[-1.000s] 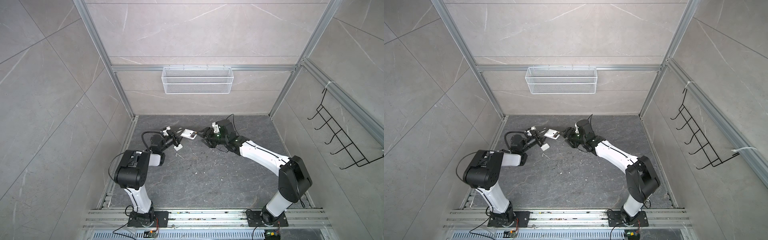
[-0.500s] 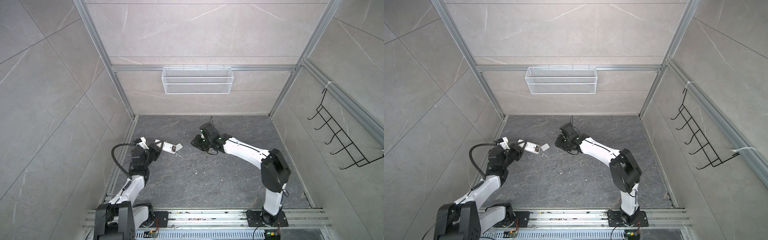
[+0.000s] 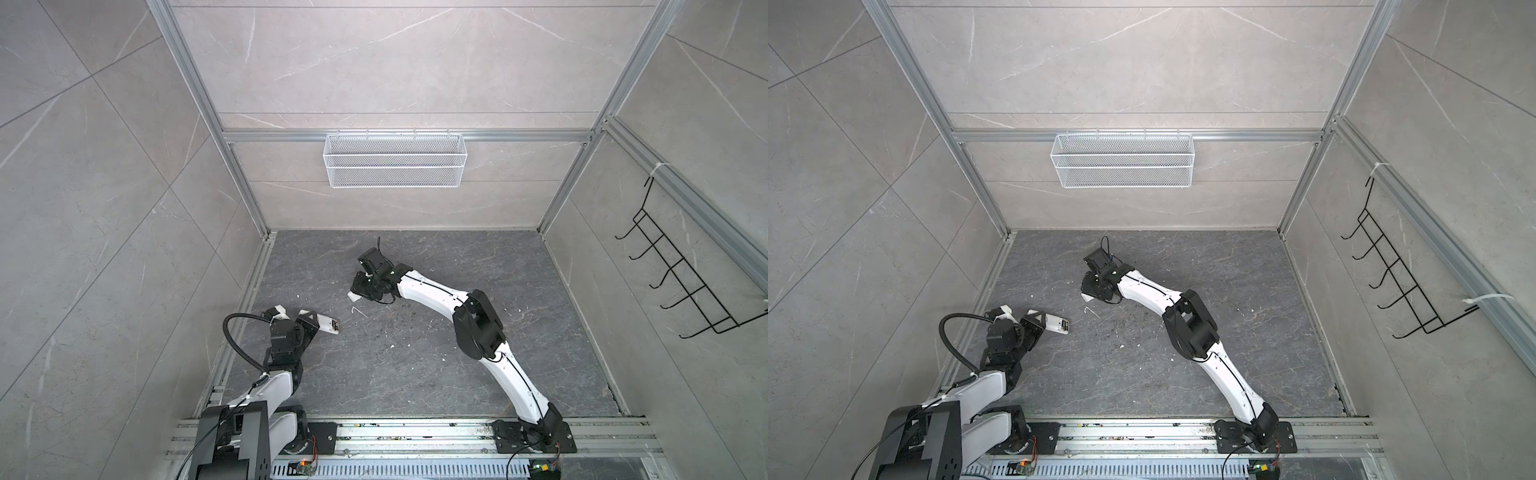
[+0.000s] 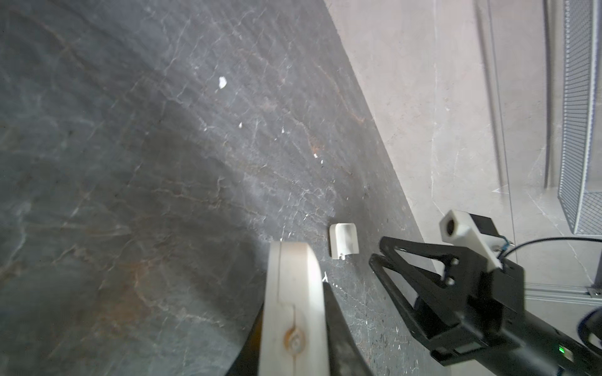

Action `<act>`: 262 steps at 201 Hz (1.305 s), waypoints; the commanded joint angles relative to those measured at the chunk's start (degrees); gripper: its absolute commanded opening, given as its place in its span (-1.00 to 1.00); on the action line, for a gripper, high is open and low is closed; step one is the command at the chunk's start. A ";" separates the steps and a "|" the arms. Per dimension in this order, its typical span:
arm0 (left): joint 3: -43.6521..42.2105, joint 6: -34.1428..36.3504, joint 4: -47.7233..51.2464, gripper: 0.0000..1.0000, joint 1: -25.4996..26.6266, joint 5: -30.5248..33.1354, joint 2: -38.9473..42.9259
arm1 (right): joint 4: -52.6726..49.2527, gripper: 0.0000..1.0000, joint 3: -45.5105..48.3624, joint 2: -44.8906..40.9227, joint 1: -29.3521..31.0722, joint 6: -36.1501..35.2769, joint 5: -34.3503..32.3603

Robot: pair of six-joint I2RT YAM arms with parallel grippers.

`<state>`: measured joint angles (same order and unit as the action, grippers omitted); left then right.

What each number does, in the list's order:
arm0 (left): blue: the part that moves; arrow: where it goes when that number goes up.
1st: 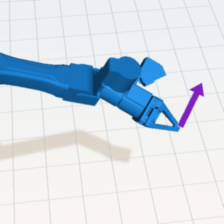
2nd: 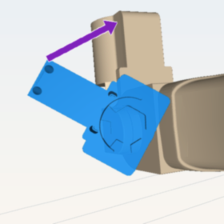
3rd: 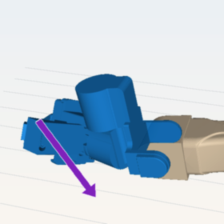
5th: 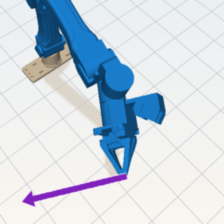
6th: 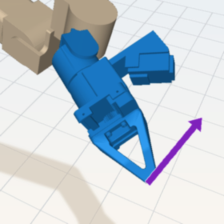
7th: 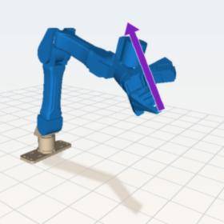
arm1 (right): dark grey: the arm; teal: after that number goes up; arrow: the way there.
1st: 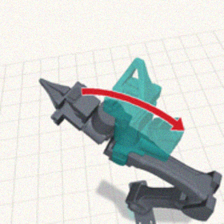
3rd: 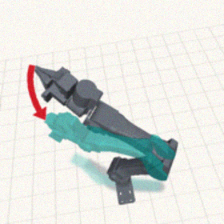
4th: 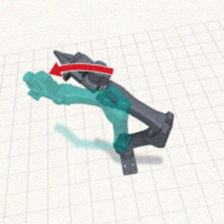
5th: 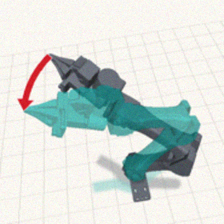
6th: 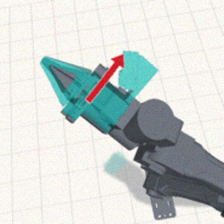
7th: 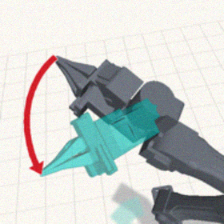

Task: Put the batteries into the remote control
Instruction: 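Move the right gripper to the white cover while the left gripper lowers the remote, then align the open right gripper above the small white battery cover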

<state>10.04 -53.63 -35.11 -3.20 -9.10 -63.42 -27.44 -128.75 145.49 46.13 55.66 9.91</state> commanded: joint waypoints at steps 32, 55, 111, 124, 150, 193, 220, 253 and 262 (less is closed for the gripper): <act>1.65 3.18 -2.97 -1.00 -0.14 -0.21 1.11 | -11.72 -0.28 -15.71 9.43 0.53 -2.16 0.92; 2.03 3.06 -2.88 -1.00 -0.14 -0.45 0.30 | -13.31 -0.28 -15.93 9.58 0.43 -3.16 -0.22; 3.41 2.74 -2.95 -1.00 -0.14 -3.04 -2.30 | -14.37 -0.28 -14.71 9.79 -0.61 -6.17 -0.23; 3.49 2.74 -2.87 -1.00 -0.13 -3.11 -2.32 | -14.13 -0.27 -14.80 10.03 -1.25 -6.49 0.42; 3.52 2.76 -2.90 -1.00 -0.12 -3.31 -2.27 | -14.30 -0.26 -15.56 11.01 -2.75 -7.01 1.65; 3.58 2.75 -2.95 -1.00 -0.07 -3.64 -2.16 | -17.66 -0.23 -23.43 14.20 -4.48 -8.82 2.15; 3.60 2.74 -2.94 -1.00 -0.14 -3.73 -2.13 | -20.73 -0.18 -29.62 16.26 -5.08 -10.50 2.40; 3.67 2.58 -3.16 -1.00 -0.14 -3.95 -2.35 | -20.10 -0.15 -27.90 14.04 -4.13 -10.77 2.18; 3.76 2.51 -3.21 -1.00 -0.13 -4.07 -2.52 | -18.51 -0.14 -26.82 13.39 -3.50 -10.44 2.35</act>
<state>11.46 -52.03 -35.20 -3.20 -12.19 -65.91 -45.63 -156.75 160.40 40.80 46.35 11.99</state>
